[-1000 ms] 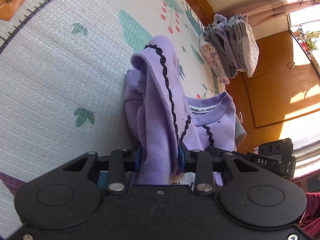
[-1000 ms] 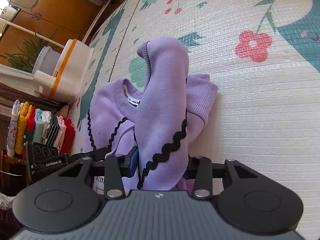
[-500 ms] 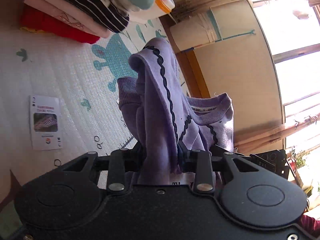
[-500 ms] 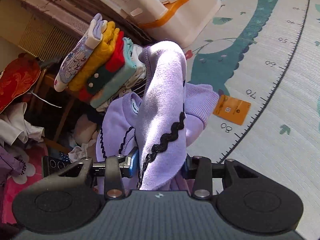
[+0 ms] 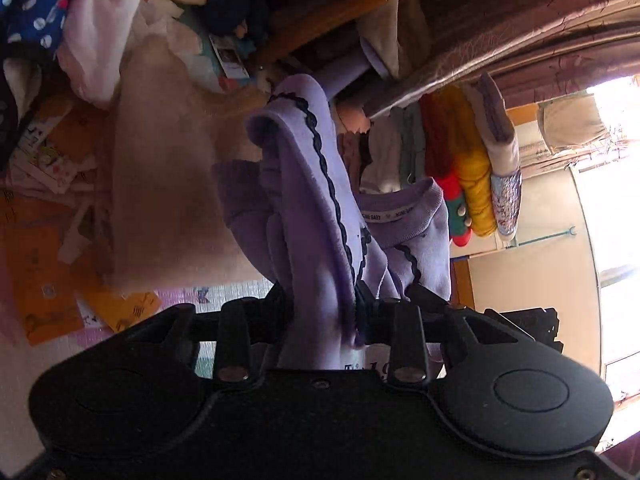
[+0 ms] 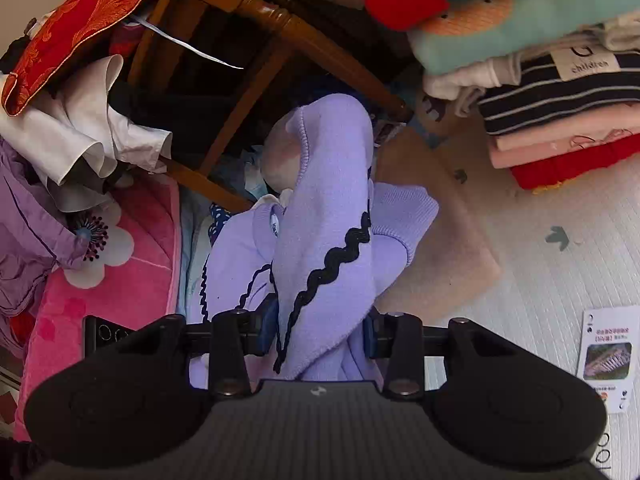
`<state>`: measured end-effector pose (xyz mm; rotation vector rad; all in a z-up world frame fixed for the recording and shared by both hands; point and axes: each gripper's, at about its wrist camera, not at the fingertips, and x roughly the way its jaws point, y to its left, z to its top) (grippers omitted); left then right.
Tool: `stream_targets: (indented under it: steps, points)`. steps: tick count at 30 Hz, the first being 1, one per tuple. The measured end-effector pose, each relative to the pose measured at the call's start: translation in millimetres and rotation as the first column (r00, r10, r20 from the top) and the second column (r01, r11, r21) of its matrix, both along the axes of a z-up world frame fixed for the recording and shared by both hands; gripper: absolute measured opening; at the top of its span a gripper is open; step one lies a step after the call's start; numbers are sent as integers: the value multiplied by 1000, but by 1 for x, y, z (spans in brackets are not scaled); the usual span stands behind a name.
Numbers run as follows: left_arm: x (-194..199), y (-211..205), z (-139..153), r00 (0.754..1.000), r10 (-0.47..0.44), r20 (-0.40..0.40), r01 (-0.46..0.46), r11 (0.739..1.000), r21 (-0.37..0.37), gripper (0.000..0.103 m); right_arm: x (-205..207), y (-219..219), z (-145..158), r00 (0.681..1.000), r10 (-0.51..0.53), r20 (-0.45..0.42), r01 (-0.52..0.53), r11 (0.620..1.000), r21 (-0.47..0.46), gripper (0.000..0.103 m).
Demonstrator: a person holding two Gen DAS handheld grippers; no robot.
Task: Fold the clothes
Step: 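Carry the sweatshirt to the clothes pile and open both grippers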
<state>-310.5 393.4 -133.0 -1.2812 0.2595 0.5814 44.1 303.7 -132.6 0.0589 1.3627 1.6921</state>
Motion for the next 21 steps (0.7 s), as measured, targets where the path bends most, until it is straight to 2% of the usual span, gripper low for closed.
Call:
stream_targets:
  steps: [3, 5, 6, 7, 8, 9, 10, 12, 15, 17, 19, 21]
  points:
    - [-12, 13, 13, 996, 79, 38, -81, 996, 44, 31, -2, 36, 22, 999, 27, 29, -29, 998, 51, 42]
    - [-17, 24, 10, 989, 134, 53, -136, 990, 36, 33, 1, 60, 23, 990, -53, 134, 52, 999, 13, 53]
    - [-14, 32, 0, 986, 167, 14, -167, 986, 20, 39, 2, 72, 22, 976, -100, 193, 104, 994, -11, 71]
    - [-10, 40, -11, 979, 199, -32, -199, 980, 4, 51, 3, 80, 16, 955, -147, 256, 167, 984, -59, 74]
    - [-6, 47, -23, 972, 211, -106, -213, 977, -1, 54, 7, 81, 6, 944, -181, 275, 221, 968, -122, 71]
    - [-4, 50, -34, 961, 216, -174, -220, 975, -4, 54, 11, 76, -3, 944, -206, 256, 255, 951, -173, 64]
    - [-3, 52, -45, 946, 219, -239, -228, 974, -8, 54, 14, 68, -10, 944, -231, 235, 283, 935, -216, 63]
    - [-9, 47, -63, 953, 211, -219, -229, 972, -60, 55, 14, 48, -12, 933, -217, 288, 288, 929, -233, 63]
    - [-10, 36, -68, 952, 198, -234, -219, 973, -66, 55, 16, 20, 5, 887, -125, 445, 238, 949, -208, 63]
    - [-12, 30, -65, 948, 198, -250, -221, 973, -67, 55, 21, 7, 23, 868, -105, 485, 224, 955, -194, 63]
    - [-11, 26, -52, 943, 194, -270, -210, 977, -32, 57, 23, -2, 50, 836, -72, 544, 188, 969, -161, 66]
    - [-4, 19, -26, 926, 188, -329, -179, 982, 56, 61, 20, -7, 78, 801, -33, 597, 140, 981, -134, 69]
